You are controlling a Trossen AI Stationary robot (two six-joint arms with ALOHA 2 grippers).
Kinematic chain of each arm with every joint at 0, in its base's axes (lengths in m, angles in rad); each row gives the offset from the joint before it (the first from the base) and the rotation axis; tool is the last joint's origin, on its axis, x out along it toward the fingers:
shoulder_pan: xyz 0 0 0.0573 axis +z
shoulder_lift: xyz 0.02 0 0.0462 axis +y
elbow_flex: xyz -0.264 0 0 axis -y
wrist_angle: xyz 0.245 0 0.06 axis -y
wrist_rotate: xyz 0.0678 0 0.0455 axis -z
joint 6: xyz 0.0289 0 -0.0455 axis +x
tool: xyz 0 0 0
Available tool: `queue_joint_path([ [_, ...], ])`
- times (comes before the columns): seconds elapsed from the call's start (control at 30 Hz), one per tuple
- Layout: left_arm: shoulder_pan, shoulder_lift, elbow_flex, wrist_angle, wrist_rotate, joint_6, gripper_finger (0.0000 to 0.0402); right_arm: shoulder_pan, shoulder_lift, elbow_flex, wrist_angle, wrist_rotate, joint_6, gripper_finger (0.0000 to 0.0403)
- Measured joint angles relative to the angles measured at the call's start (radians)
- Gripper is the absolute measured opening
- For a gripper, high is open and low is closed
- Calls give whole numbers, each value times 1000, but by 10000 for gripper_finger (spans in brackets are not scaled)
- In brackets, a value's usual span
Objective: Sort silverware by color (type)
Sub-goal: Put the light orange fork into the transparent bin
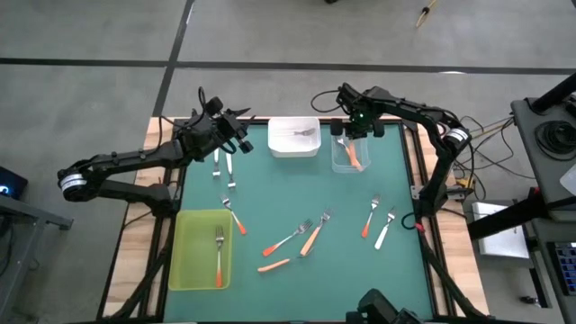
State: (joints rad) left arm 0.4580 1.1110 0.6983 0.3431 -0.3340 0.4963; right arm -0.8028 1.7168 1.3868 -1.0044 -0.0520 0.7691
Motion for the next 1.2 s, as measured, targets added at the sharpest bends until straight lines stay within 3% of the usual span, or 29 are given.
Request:
queue_joint_path([
  [1.2, 0, 0, 0, -4, 0, 0, 100, 28, -5, 67, -50, -90, -26, 28],
])
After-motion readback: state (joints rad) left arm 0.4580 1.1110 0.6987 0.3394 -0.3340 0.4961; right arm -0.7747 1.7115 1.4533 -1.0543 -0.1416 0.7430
